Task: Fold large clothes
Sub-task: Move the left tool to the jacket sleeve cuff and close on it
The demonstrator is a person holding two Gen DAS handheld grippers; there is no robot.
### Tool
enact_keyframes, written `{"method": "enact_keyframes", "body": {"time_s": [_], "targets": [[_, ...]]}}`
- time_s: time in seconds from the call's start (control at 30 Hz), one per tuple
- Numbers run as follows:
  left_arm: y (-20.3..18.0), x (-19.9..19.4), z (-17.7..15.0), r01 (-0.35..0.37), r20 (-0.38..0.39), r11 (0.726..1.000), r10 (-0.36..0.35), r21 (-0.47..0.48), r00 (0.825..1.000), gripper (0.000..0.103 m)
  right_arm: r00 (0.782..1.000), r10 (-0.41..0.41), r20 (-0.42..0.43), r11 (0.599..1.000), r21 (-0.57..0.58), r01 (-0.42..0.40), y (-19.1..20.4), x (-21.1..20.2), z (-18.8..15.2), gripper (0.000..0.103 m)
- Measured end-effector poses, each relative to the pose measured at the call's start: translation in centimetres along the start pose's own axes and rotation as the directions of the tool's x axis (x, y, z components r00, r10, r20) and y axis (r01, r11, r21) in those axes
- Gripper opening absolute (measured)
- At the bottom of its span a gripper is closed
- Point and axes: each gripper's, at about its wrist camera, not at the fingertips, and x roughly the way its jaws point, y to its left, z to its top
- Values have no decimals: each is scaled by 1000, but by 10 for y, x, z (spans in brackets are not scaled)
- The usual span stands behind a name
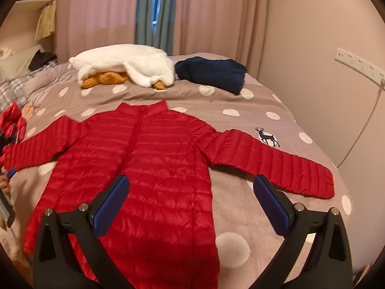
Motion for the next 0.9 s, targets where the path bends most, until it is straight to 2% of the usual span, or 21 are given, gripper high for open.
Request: {"method": "enact_keyframes", "body": {"time_s": [0.17,0.3,0.37,0.43,0.53,0.57,0.6,0.67,0.73,0.8,0.87,0.9], "targets": [[36,31,30,-44,-41,998,43,-38,998,99,996,-36,-78,994,96,44,-21,37,1,103],[62,55,47,-59,-84,996,54,-64,995,84,992,-103,-71,989,96,110,-28,50,3,103],[67,59,52,-40,-75,998,37,-45,996,77,990,-122,-70,986,106,129,-32,57,3,103],[64,63,55,-52,-77,998,50,-22,996,70,990,-123,-73,983,125,131,-37,65,0,103],[59,77,57,-111,-74,993,114,43,991,45,991,-113,-78,974,188,126,-50,77,-8,103],[58,81,57,-155,-68,986,160,65,985,36,990,-110,-87,972,200,125,-53,80,-9,103],[60,80,57,-170,-64,983,175,74,982,36,989,-102,-109,970,209,123,-57,85,-10,103],[63,74,58,-152,-74,987,156,52,985,36,987,-93,-134,970,213,120,-62,90,-11,103],[71,65,62,-130,-86,991,126,-35,988,50,986,-98,-133,970,209,124,-66,90,-13,103],[81,61,68,-32,-57,987,24,-155,998,81,985,-111,-136,969,207,138,-71,89,-16,103],[82,64,68,-3,-38,986,-3,-165,999,86,983,-114,-142,963,229,145,-76,87,-18,103],[78,68,67,-24,-42,992,19,-126,999,86,984,-107,-144,961,239,140,-79,88,-19,103]]}}
